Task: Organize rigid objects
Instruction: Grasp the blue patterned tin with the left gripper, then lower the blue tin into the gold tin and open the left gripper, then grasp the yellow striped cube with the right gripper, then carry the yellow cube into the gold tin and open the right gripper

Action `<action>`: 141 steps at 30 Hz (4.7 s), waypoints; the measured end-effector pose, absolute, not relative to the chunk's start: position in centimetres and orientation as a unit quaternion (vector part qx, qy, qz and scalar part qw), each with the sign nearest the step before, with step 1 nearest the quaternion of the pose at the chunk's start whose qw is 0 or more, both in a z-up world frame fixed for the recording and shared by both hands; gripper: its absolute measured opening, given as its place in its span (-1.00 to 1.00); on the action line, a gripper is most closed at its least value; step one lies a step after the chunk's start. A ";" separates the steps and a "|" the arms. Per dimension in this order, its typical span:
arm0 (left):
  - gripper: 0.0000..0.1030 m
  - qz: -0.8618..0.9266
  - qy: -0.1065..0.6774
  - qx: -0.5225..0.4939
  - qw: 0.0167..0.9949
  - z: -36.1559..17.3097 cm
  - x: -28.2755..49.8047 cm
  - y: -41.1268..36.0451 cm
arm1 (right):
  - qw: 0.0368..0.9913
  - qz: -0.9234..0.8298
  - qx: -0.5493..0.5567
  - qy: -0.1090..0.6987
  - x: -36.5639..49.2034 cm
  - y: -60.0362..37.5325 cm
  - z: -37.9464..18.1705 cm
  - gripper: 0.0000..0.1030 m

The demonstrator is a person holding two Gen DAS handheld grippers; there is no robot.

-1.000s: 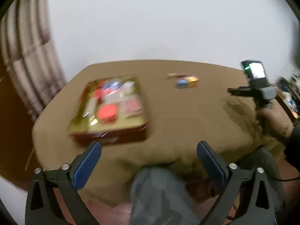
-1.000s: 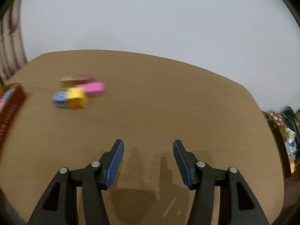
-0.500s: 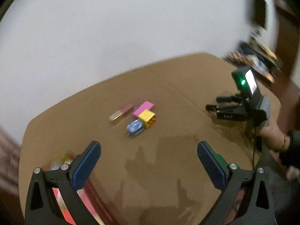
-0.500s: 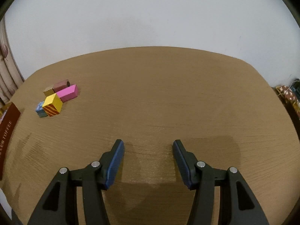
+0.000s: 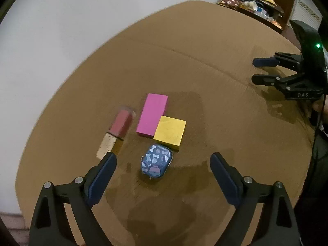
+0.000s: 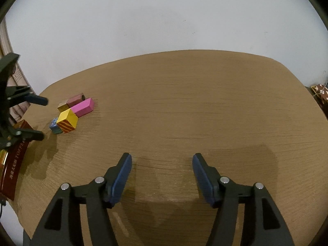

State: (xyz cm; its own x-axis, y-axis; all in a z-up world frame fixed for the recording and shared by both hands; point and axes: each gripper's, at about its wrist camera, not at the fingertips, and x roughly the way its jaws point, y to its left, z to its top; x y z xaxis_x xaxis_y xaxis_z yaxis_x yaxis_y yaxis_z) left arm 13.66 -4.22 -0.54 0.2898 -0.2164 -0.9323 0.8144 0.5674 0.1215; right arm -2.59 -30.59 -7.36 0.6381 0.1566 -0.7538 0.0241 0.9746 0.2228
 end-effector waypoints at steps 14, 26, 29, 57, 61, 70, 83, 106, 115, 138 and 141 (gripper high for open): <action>-0.06 -0.376 0.527 0.301 0.700 -3.8 15.2 -4.1 | 0.897 0.041 0.111 0.425 -2.2 -30.3 -7.5 0.31; -0.36 -0.269 0.516 0.231 0.780 1.4 9.8 -1.7 | 0.897 0.040 0.109 0.426 -2.5 -30.4 -7.5 0.32; -0.36 -0.218 0.511 0.173 0.813 4.9 5.5 2.1 | 0.897 0.038 0.108 0.427 -2.5 -30.3 -7.5 0.33; -0.35 0.062 0.579 0.044 0.812 -1.0 -4.5 22.3 | 0.894 0.022 0.055 0.443 -1.5 -28.2 -8.0 0.42; -0.33 0.067 0.573 0.052 0.815 -1.4 -4.4 22.3 | 0.894 0.021 0.050 0.444 -1.4 -28.0 -8.1 0.44; 0.06 0.070 0.546 0.091 0.830 -1.3 -5.0 20.9 | 0.894 0.022 0.052 0.444 -1.3 -28.0 -8.1 0.44; 0.30 0.062 0.437 0.036 0.896 4.8 -9.8 16.8 | 0.894 0.015 0.037 0.447 -1.4 -27.8 -8.1 0.44; 0.60 0.106 0.373 -0.025 0.921 3.2 -20.1 14.4 | 0.893 0.117 0.018 0.435 4.8 -12.1 -5.2 0.44; 0.67 0.093 0.392 -0.025 0.915 2.3 -19.7 14.3 | 0.884 0.109 0.017 0.454 7.9 -10.4 -6.8 -0.33; 0.72 0.121 0.408 -0.089 0.900 2.1 -19.8 16.9 | 0.815 0.391 -0.051 0.424 -2.3 5.6 3.0 -0.41; 0.72 0.117 0.412 -0.098 0.898 2.0 -19.8 17.1 | 0.797 0.407 -0.066 0.442 -2.1 8.1 1.7 -0.41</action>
State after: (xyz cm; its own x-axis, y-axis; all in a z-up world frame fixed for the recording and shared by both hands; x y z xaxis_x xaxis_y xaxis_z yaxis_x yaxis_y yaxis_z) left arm -19.75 17.13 1.96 0.6331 0.1292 -0.7632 -0.2907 0.9535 -0.0797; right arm -2.06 8.06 1.74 0.2794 0.5897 -0.7578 -0.7066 0.6606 0.2535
